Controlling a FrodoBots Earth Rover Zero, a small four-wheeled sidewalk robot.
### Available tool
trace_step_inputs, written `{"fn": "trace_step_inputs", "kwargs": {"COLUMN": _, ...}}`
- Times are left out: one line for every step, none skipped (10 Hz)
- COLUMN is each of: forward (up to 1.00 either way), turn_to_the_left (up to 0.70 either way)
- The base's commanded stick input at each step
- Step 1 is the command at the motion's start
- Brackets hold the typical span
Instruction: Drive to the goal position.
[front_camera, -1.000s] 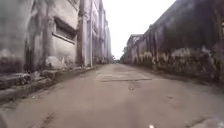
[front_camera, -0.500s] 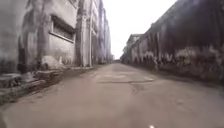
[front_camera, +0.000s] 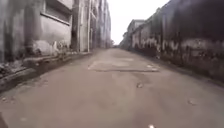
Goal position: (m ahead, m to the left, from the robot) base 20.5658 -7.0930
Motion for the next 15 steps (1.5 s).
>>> {"fn": "trace_step_inputs", "kwargs": {"forward": 0.50, "turn_to_the_left": 0.00}}
{"fn": "trace_step_inputs", "kwargs": {"forward": 0.50, "turn_to_the_left": 0.00}}
{"fn": "trace_step_inputs", "kwargs": {"forward": 0.50, "turn_to_the_left": 0.00}}
{"fn": "trace_step_inputs", "kwargs": {"forward": 0.50, "turn_to_the_left": 0.00}}
{"fn": "trace_step_inputs", "kwargs": {"forward": 0.50, "turn_to_the_left": 0.00}}
{"fn": "trace_step_inputs", "kwargs": {"forward": 0.50, "turn_to_the_left": 0.00}}
{"fn": "trace_step_inputs", "kwargs": {"forward": 0.50, "turn_to_the_left": 0.00}}
{"fn": "trace_step_inputs", "kwargs": {"forward": 0.50, "turn_to_the_left": 0.00}}
{"fn": "trace_step_inputs", "kwargs": {"forward": 0.50, "turn_to_the_left": 0.00}}
{"fn": "trace_step_inputs", "kwargs": {"forward": 0.50, "turn_to_the_left": 0.00}}
{"fn": "trace_step_inputs", "kwargs": {"forward": 0.50, "turn_to_the_left": 0.00}}
{"fn": "trace_step_inputs", "kwargs": {"forward": 0.50, "turn_to_the_left": 0.00}}
{"fn": "trace_step_inputs", "kwargs": {"forward": 0.50, "turn_to_the_left": 0.00}}
{"fn": "trace_step_inputs", "kwargs": {"forward": 0.50, "turn_to_the_left": 0.00}}
{"fn": "trace_step_inputs", "kwargs": {"forward": 0.50, "turn_to_the_left": 0.00}}
